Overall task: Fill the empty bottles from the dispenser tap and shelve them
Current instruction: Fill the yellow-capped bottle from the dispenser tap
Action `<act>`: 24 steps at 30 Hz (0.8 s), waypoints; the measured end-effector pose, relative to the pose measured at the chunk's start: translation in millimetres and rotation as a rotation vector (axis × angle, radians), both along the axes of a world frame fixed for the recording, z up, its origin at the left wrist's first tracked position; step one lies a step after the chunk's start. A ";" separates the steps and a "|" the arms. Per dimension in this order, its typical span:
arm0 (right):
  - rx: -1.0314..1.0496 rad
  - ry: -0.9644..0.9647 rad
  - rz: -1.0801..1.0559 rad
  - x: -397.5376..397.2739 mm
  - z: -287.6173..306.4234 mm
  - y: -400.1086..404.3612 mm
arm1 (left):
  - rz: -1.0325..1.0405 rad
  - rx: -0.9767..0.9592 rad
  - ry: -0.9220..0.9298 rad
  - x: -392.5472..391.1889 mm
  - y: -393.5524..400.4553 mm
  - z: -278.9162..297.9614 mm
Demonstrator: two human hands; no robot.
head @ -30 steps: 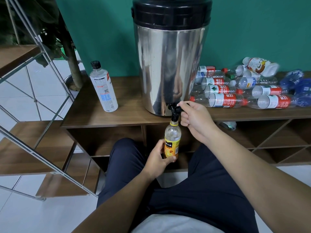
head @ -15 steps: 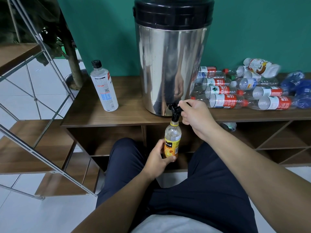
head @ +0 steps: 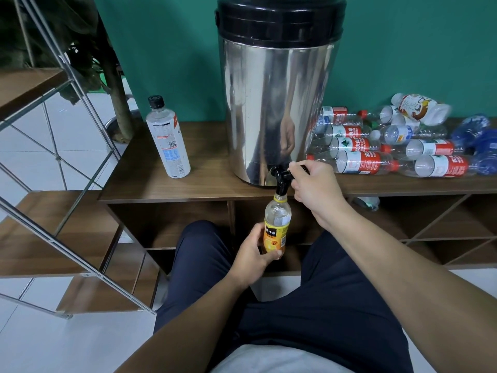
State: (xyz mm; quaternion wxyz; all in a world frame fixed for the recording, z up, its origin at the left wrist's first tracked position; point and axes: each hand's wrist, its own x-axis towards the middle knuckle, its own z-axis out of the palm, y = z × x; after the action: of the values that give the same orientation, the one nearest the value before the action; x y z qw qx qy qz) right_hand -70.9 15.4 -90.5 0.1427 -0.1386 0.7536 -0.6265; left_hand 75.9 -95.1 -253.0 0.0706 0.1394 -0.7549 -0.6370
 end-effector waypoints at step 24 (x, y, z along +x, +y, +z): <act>0.417 0.659 -0.047 -18.6 -3.4 43.4 | -0.005 0.005 -0.022 -2.0 -2.2 -5.4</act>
State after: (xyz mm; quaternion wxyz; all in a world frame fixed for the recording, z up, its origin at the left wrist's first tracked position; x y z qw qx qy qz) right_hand -89.5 58.8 -94.0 -0.0962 -0.2832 0.8733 -0.3846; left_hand 73.8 -97.4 -258.4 0.0604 0.1447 -0.7544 -0.6374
